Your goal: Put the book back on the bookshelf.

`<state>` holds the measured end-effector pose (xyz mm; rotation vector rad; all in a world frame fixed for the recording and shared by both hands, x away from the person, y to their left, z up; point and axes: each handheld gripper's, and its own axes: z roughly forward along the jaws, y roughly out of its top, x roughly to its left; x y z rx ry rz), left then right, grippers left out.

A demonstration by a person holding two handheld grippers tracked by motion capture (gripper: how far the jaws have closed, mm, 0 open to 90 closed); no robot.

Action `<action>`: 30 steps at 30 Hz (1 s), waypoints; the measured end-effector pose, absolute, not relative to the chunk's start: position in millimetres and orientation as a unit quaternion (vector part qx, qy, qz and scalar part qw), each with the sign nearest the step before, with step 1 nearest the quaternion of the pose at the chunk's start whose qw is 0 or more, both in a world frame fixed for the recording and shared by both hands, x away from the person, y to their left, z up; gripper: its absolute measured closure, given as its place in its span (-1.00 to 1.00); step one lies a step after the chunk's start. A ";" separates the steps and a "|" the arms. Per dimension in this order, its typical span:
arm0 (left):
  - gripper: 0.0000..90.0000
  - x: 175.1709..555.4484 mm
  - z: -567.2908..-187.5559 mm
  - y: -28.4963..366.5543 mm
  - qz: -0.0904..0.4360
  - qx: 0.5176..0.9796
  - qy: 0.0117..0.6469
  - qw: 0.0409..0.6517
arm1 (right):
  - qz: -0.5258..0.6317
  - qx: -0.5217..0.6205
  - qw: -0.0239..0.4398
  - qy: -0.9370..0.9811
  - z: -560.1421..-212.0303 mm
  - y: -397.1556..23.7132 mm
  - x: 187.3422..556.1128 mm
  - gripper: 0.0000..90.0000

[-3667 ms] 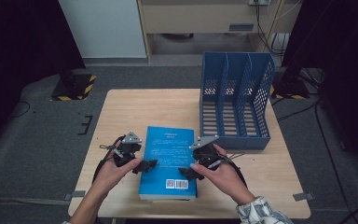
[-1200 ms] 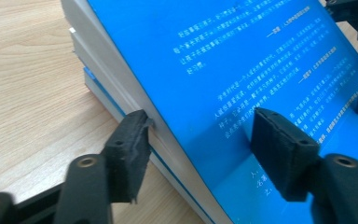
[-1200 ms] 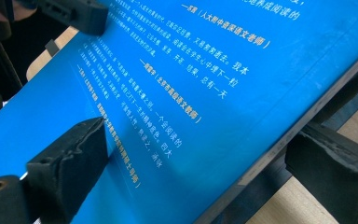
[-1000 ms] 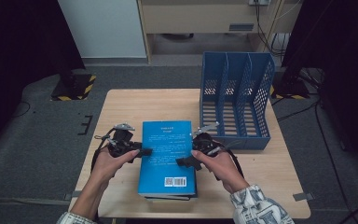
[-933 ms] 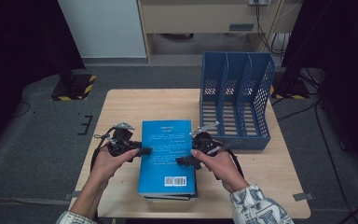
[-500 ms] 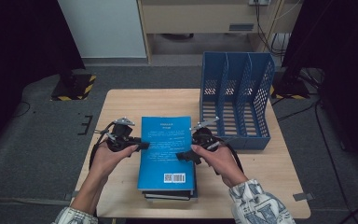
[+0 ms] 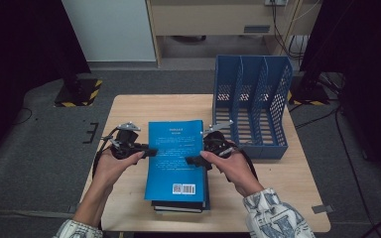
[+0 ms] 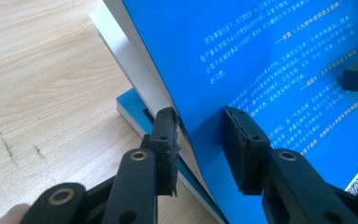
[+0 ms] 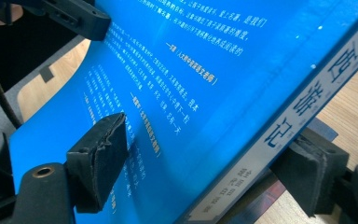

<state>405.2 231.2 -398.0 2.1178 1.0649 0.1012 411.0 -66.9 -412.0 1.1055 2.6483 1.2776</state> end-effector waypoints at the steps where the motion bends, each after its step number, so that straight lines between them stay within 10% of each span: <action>1: 0.46 405.3 -397.9 231.5 0.040 0.827 0.416 0.375 | 0.405 0.354 0.002 0.843 -411.8 -66.1 411.7 -0.49; 30: 0.52 409.4 -363.3 239.3 0.074 0.824 0.399 0.395 | 0.436 0.338 0.042 0.833 -367.7 -67.9 419.2 -0.03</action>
